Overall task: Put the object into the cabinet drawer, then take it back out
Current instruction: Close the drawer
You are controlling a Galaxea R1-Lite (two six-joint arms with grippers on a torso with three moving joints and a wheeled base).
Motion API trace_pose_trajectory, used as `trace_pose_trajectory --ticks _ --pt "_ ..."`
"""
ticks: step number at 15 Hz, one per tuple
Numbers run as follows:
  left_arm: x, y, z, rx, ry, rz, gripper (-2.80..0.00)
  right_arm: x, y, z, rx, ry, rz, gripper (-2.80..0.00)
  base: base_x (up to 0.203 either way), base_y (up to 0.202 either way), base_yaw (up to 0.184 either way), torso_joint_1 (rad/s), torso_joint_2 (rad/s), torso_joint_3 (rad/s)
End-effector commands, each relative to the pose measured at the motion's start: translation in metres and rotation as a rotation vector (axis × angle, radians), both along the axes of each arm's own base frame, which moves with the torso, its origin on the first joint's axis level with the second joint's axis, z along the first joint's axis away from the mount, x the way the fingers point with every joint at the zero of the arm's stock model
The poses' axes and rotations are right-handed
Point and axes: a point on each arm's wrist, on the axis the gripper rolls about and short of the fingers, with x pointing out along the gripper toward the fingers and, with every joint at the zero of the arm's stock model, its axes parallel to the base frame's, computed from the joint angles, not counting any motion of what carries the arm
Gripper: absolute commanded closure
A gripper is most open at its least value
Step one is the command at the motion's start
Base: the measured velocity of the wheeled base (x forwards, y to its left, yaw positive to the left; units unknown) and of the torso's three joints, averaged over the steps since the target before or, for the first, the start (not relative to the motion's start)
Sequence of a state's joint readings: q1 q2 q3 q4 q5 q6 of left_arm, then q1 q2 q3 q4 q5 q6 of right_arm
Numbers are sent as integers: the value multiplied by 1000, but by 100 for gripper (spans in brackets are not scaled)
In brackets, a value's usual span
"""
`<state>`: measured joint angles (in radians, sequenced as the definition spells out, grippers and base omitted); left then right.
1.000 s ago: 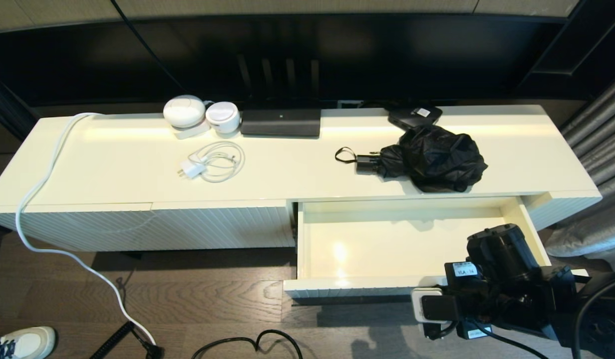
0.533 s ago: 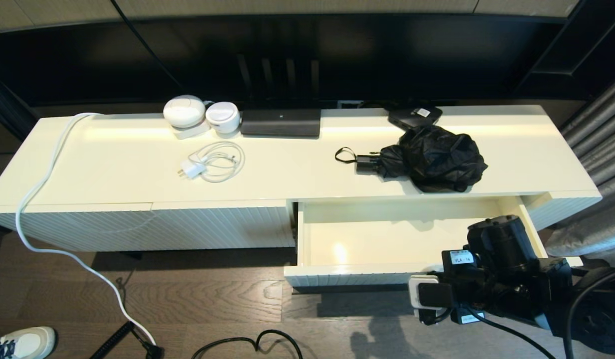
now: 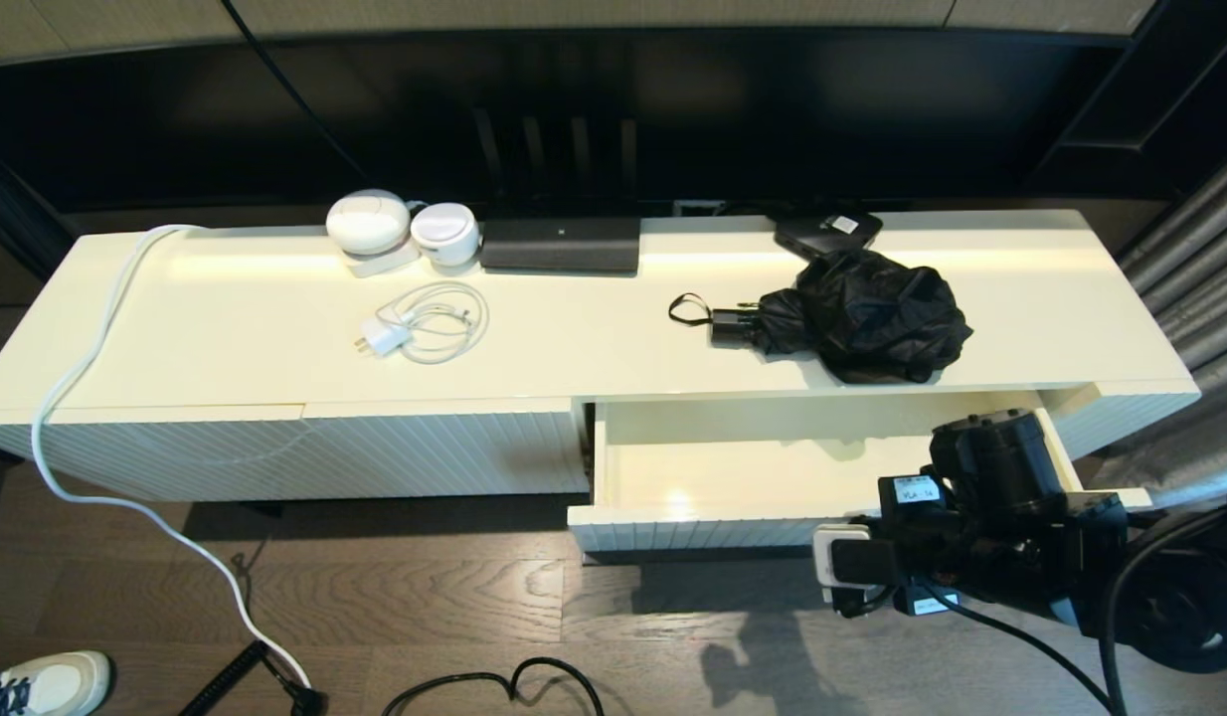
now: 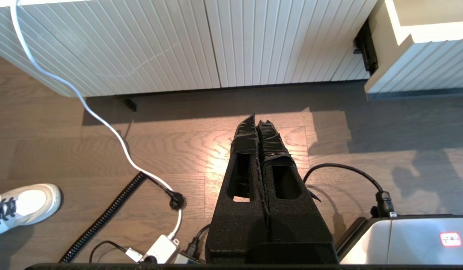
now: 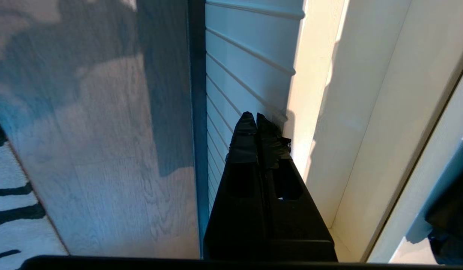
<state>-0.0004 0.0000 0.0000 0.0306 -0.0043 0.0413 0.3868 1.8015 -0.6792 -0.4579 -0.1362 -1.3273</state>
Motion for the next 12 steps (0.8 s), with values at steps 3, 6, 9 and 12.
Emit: trace_pose_trajectory --ticks 3,6,9,12 --pt "0 0 0 0 0 -1 0 15 -1 3 2 -26 -17 0 0 0 0 0 0 0" --pt "0 0 0 0 -1 0 0 29 0 4 8 -40 -30 0 0 0 0 0 0 0" --pt "0 0 0 0 -1 0 0 43 -2 3 13 -52 -50 0 0 0 0 0 0 0" --pt "0 0 0 0 -1 0 0 59 0 5 27 -81 -60 0 0 0 0 0 0 0"
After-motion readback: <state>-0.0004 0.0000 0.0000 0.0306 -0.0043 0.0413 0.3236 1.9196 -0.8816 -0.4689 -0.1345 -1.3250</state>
